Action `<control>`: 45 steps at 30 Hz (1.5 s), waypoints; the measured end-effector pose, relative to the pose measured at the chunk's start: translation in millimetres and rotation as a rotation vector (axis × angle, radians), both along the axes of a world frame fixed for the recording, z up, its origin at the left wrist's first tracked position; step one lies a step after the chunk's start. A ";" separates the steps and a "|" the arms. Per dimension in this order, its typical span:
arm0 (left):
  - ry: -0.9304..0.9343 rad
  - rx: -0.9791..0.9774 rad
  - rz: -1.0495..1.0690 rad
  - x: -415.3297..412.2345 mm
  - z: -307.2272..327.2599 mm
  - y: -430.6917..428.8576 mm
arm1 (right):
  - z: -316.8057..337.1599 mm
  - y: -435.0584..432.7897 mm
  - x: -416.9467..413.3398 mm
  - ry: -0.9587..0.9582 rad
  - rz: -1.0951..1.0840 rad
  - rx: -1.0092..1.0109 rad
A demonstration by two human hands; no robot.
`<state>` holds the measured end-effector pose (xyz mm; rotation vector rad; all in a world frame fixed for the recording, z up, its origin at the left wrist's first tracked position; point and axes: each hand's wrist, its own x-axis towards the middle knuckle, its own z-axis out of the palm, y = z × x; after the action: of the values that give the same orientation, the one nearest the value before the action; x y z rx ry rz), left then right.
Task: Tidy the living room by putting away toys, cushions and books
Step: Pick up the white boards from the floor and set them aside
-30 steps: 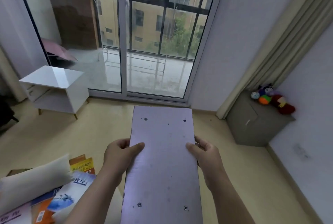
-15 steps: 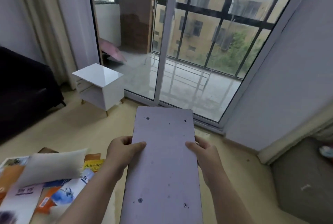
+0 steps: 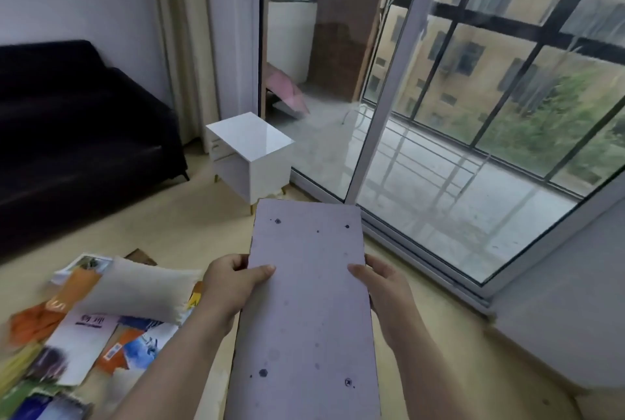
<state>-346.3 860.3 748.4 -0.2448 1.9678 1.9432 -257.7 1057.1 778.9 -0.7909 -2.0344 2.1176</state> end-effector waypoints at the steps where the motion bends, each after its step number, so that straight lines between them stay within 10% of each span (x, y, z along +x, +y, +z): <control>1: -0.005 0.000 0.015 -15.5 -0.7 4.9 | -0.6 5.4 -20.3 -0.009 0.013 0.008; 29: -0.042 -0.063 0.563 -382.5 -27.0 93.3 | -29.2 113.4 -515.1 -0.053 0.604 0.123; 45: -0.137 -0.120 0.813 -561.4 -63.9 -13.1 | -68.3 -10.5 -745.3 -0.177 0.856 0.119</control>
<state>-907.7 847.2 684.6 -1.3471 2.0684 2.1460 -1002.9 1046.6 710.7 -0.0581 -2.9347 2.2847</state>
